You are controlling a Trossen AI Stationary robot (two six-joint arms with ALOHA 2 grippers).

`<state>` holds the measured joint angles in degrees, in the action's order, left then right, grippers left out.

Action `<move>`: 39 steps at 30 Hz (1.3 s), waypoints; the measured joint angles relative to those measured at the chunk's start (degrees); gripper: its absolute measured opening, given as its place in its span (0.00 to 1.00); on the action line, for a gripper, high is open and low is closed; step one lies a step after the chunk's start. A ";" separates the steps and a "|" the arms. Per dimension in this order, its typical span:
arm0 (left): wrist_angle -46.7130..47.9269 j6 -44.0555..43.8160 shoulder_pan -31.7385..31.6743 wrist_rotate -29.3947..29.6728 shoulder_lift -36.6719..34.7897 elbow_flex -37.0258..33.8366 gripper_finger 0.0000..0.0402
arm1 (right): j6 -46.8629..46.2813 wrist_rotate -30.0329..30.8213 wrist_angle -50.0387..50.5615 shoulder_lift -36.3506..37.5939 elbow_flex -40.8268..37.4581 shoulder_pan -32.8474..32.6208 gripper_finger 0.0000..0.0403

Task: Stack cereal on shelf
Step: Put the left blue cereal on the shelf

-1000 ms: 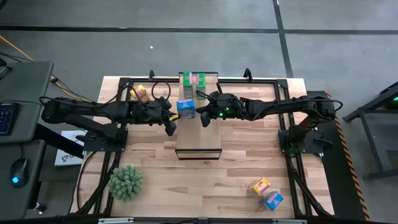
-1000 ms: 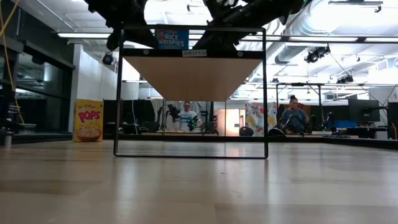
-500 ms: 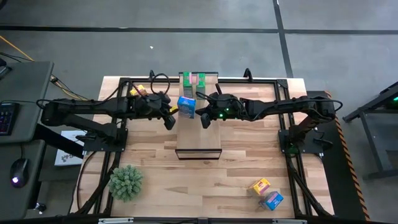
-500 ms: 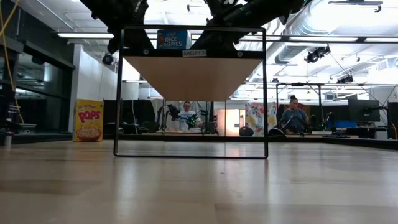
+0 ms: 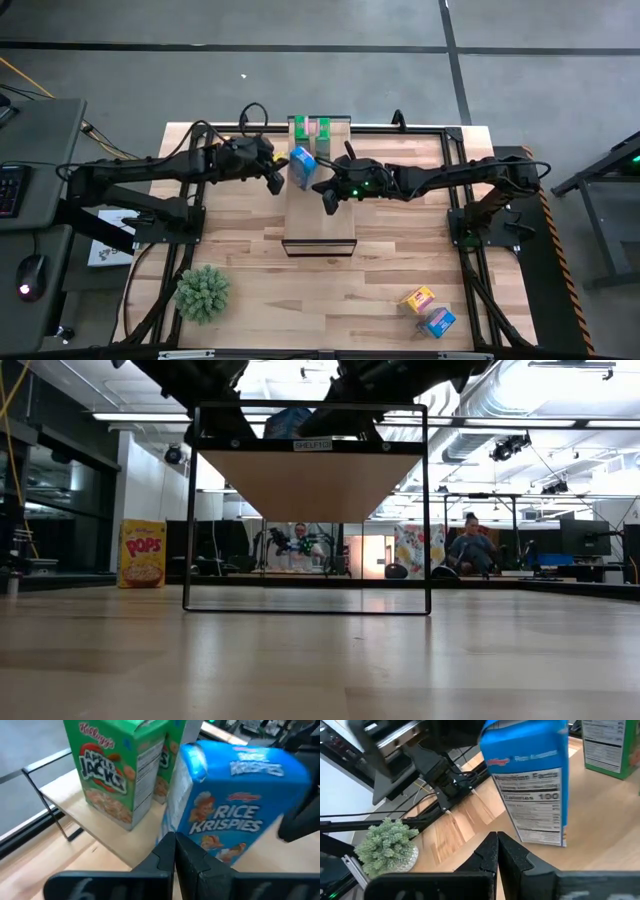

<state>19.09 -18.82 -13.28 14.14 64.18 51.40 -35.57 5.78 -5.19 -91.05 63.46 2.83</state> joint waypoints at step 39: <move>3.27 -5.03 -1.94 -10.28 3.69 -0.02 0.00 | -0.66 4.59 -3.60 -1.70 -0.06 4.15 0.00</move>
<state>22.35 -23.85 -15.22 3.86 67.88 51.37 -36.23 10.37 -8.79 -92.74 63.41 6.98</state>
